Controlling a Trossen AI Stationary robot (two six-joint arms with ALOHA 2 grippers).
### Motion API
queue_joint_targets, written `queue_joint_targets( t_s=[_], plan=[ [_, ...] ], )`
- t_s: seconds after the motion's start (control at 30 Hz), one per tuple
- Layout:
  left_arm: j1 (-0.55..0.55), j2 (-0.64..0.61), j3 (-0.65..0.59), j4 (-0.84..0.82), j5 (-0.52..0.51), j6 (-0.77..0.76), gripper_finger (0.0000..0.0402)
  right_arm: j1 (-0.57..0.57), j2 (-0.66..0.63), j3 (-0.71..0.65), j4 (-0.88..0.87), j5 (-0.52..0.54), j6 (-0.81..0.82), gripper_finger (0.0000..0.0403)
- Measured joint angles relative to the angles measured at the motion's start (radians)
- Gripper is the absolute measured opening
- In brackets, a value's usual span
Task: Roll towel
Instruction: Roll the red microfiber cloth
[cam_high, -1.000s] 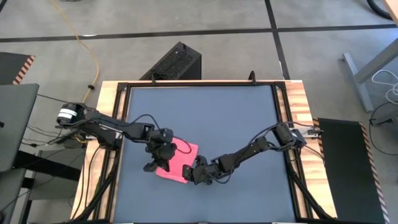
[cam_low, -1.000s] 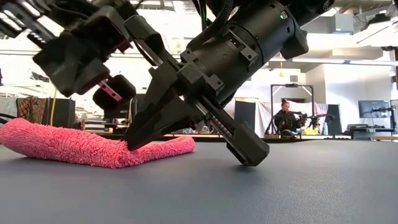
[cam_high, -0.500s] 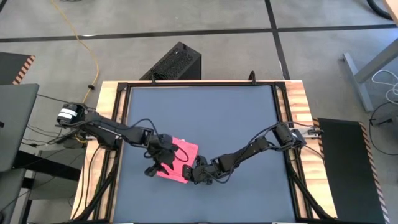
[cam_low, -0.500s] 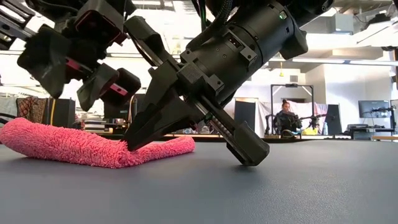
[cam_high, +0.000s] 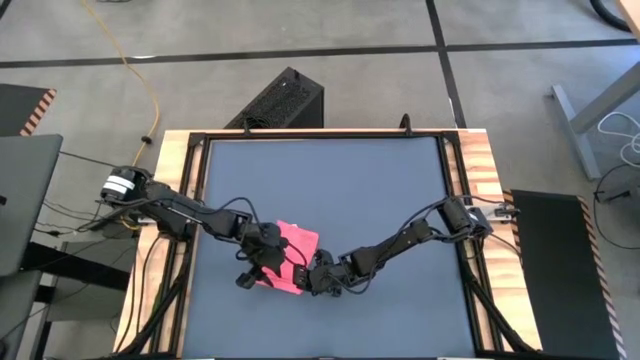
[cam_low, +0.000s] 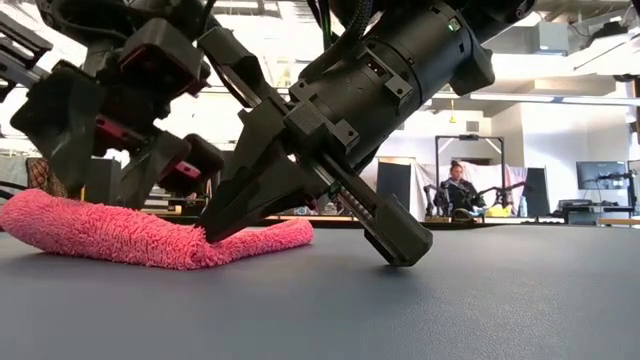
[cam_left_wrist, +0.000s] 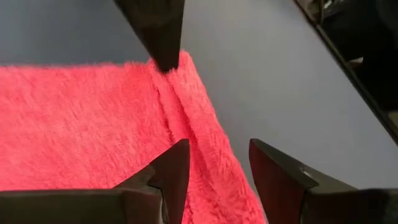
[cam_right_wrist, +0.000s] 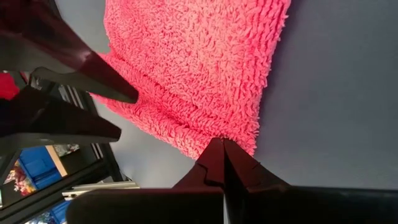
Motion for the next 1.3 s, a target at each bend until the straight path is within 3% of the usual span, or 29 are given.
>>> queue_joint_targets(
  t_s=[0.33, 0.7, 1.07, 1.3],
  plan=[
    [0.008, 0.055, 0.000, 0.035, -0.008, -0.044, 0.0145, -0.010, 0.000, 0.000, -0.005, 0.000, -0.005, 0.0012],
    [0.016, 0.055, 0.000, 0.019, -0.003, -0.046, 0.0007, -0.011, 0.000, 0.000, -0.005, -0.001, -0.046, 0.0018],
    [0.016, 0.059, 0.000, -0.025, -0.054, -0.047, 0.0000, -0.011, -0.007, -0.002, -0.007, 0.012, -0.095, 0.0087],
    [0.024, 0.097, 0.002, -0.014, -0.025, -0.052, 0.0000, -0.013, -0.061, -0.006, -0.036, 0.052, -0.208, 0.0104]
  ],
)
